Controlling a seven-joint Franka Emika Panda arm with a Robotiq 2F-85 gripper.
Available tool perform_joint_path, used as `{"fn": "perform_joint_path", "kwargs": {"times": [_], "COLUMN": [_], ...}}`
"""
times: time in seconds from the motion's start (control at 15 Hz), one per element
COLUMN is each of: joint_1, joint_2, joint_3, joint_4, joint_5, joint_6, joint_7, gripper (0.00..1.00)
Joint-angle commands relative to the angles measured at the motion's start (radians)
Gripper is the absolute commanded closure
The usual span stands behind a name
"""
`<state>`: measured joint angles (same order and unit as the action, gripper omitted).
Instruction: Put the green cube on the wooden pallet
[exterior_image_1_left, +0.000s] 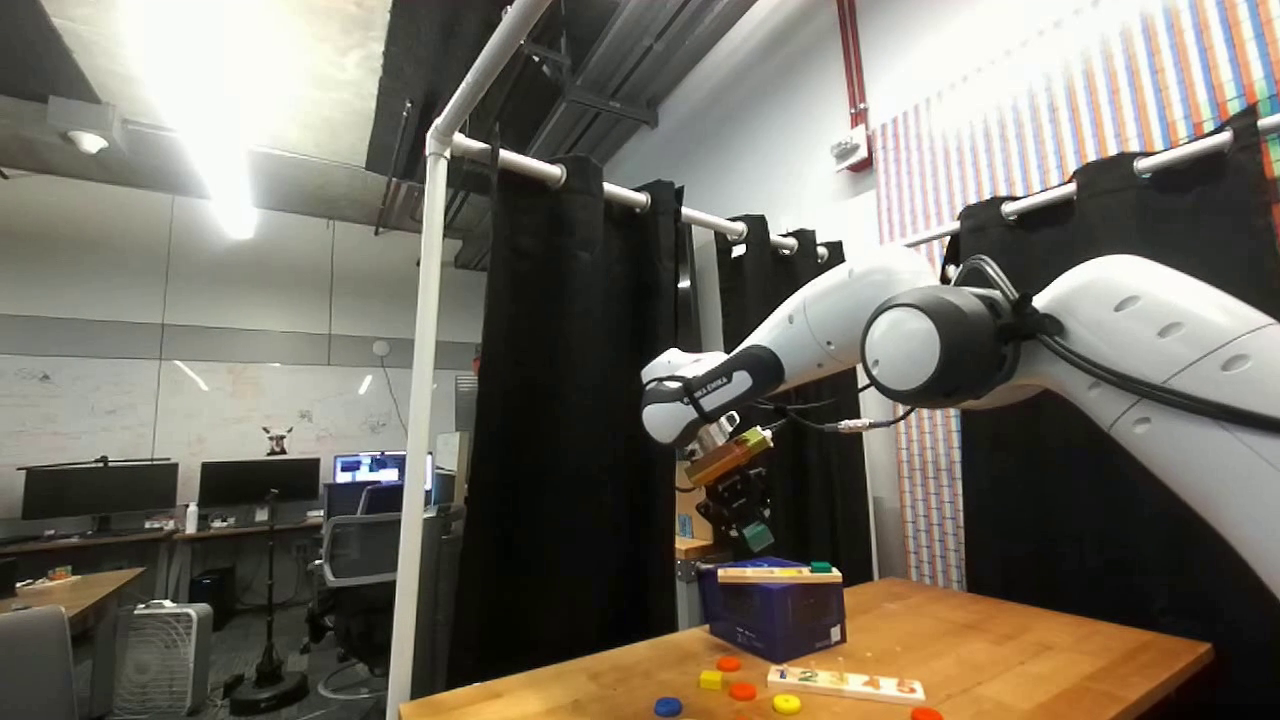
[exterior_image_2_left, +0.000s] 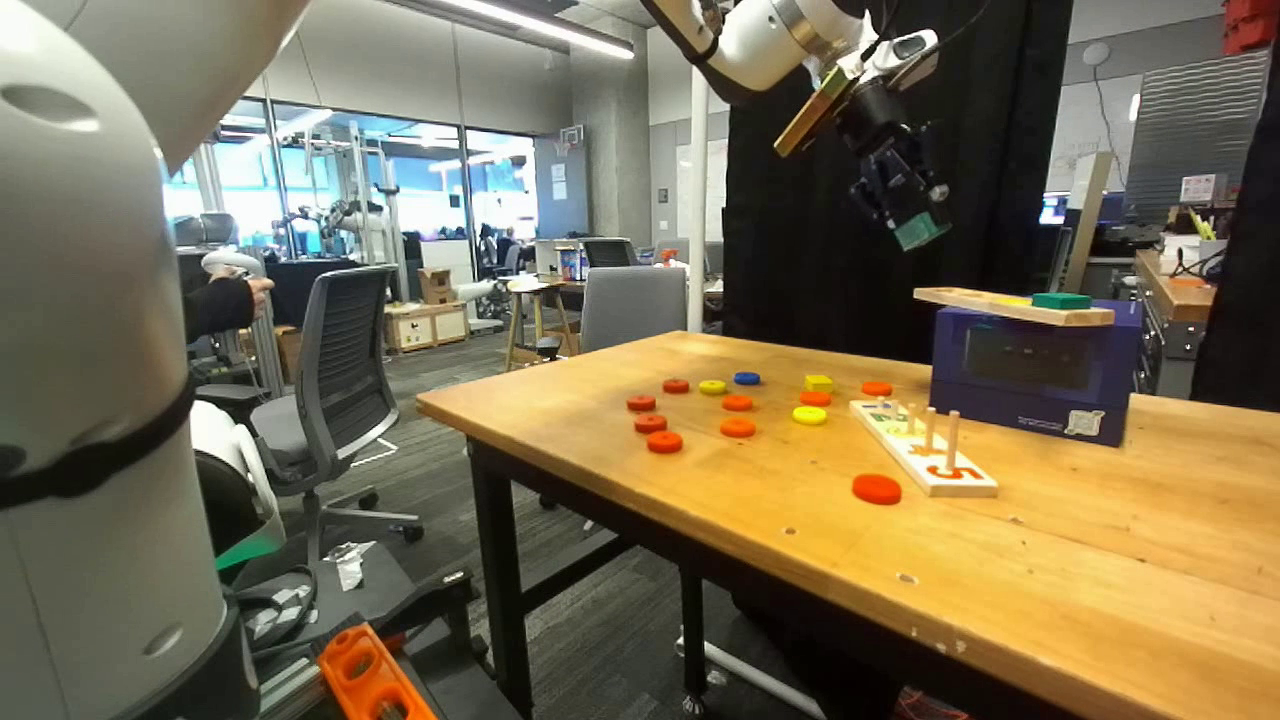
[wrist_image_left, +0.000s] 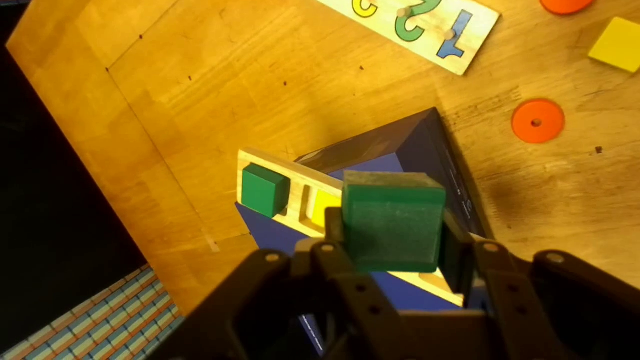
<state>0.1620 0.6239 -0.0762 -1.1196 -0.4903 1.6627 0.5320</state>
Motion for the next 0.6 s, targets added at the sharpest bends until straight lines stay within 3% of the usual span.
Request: {"fn": "perform_joint_path", "kwargs": {"times": [0.0, 0.53], "joint_1": [0.011, -0.022], "joint_2": [0.101, 0.207], "joint_3": [-0.048, -0.091], "joint_4": [0.155, 0.32], "joint_5": [-0.012, 0.027], "joint_6": [-0.057, -0.092], "joint_7": [-0.061, -0.131], "gripper": [0.79, 0.79]}}
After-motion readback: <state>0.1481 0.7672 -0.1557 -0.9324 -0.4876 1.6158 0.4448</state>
